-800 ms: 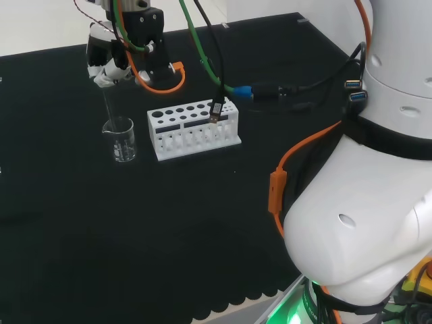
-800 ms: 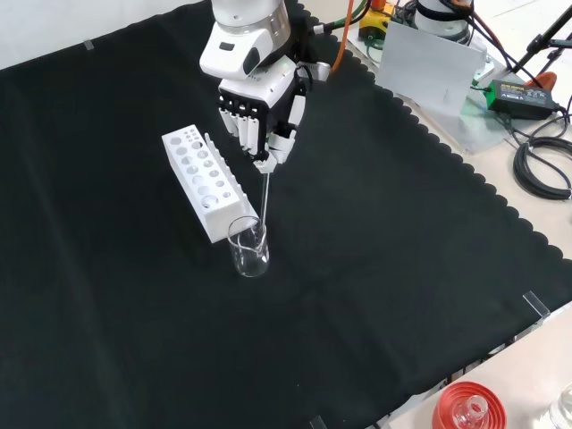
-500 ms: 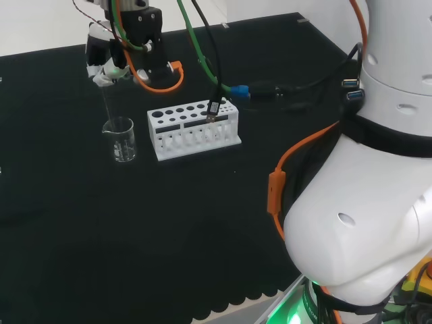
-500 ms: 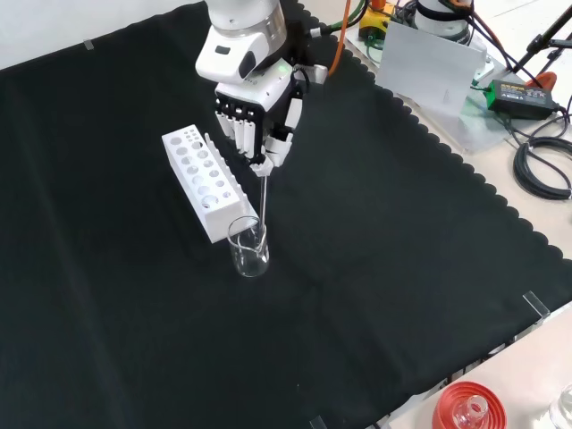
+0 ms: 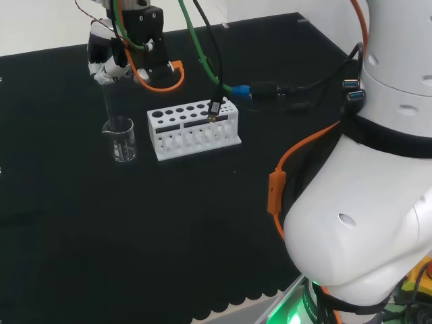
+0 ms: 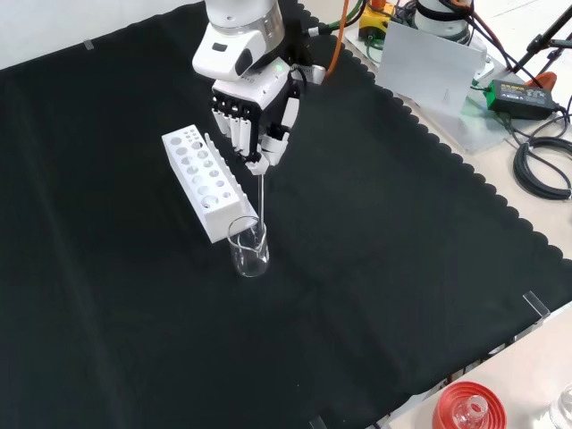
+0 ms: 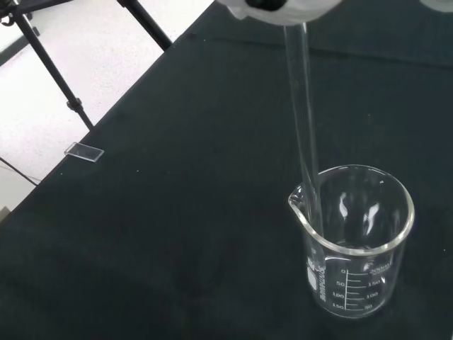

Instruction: Put the glass rod back on the white test tube rack.

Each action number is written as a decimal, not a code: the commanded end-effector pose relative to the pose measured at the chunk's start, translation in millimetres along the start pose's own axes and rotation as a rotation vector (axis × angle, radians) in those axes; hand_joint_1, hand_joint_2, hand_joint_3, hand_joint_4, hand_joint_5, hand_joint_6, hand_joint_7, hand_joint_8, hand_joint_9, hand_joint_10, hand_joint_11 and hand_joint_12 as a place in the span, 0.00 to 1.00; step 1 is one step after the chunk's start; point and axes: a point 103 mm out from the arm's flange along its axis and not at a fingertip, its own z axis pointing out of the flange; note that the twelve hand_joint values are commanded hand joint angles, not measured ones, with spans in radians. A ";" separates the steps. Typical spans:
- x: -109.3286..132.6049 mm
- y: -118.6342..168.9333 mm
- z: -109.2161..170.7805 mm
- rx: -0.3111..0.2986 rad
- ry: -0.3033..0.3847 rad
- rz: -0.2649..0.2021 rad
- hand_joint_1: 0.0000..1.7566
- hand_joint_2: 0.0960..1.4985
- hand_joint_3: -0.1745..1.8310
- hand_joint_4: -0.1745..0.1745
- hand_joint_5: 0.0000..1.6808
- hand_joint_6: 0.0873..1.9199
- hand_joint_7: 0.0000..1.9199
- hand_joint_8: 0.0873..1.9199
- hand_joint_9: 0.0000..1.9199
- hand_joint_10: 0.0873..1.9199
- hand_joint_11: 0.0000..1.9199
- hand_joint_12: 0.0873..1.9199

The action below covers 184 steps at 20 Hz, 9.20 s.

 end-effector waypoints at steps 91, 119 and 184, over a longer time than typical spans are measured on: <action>-164.0 -125.8 -92.1 -0.129 0.022 0.305 0.74 0.69 0.09 0.00 0.63 0.28 0.61 0.49 0.87 0.29 0.79 0.42; -190.3 -120.2 -77.3 -0.104 0.018 0.341 0.74 0.69 0.09 0.00 0.63 0.28 0.61 0.49 0.87 0.29 0.79 0.42; -174.9 -60.0 -7.1 0.039 0.042 0.287 0.74 0.69 0.09 0.00 0.63 0.28 0.61 0.49 0.87 0.29 0.79 0.42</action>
